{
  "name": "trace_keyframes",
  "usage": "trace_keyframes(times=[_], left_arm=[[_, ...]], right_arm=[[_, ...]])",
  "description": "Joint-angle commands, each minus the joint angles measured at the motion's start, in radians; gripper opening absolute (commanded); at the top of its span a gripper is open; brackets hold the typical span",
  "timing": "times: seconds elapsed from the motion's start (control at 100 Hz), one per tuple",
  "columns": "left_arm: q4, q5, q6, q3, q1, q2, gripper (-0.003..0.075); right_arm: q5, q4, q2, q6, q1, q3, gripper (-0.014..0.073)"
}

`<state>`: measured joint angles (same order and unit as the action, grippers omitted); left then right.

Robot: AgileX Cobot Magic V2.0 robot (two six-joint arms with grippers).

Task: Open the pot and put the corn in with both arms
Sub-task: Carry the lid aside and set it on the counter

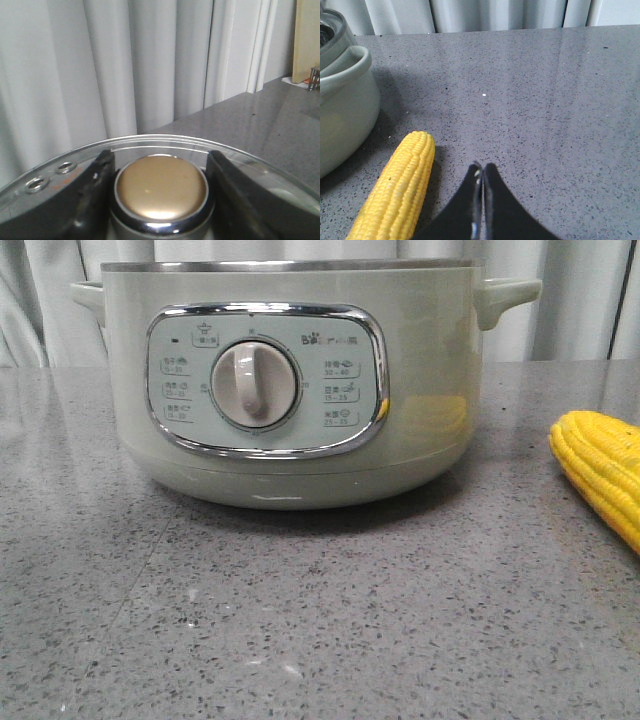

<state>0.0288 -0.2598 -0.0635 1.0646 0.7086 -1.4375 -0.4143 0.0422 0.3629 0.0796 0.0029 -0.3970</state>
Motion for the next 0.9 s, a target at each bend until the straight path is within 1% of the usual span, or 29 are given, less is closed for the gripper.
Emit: trace_keyframes(times=[0.0,0.12,0.25,0.38,0.48,0.67,0.8,0.89], left_arm=[[0.027,-0.122,0.003,0.062,0.001,0.081,-0.0020],[0.027,-0.115,0.003,0.062,-0.001,0.124,-0.0020],[0.027,-0.048,0.042,0.062,-0.019,0.174,-0.0020],[0.027,0.062,0.051,0.058,-0.087,0.221,-0.0020],[0.027,0.115,0.051,0.039,-0.151,0.263,-0.0020],[0.025,0.117,0.051,-0.050,-0.266,0.376,-0.0020],[0.025,0.117,0.051,-0.139,-0.343,0.466,-0.0020],[0.025,0.080,0.051,-0.217,-0.388,0.534,-0.0020]], right_arm=[[0.085,0.005,0.015,-0.003,-0.006,-0.026,-0.0064],[0.085,0.005,0.015,-0.003,-0.006,-0.026,-0.0064],[0.085,0.005,0.015,-0.003,-0.004,-0.026,-0.0064],[0.085,0.005,0.015,-0.003,-0.004,-0.026,-0.0064],[0.085,0.005,0.015,-0.003,-0.004,-0.026,-0.0064],[0.085,0.005,0.015,-0.003,-0.004,-0.026,-0.0064],[0.085,0.005,0.015,-0.003,-0.004,-0.026,-0.0064],[0.085,0.005,0.015,-0.003,-0.004,-0.026,-0.0064]])
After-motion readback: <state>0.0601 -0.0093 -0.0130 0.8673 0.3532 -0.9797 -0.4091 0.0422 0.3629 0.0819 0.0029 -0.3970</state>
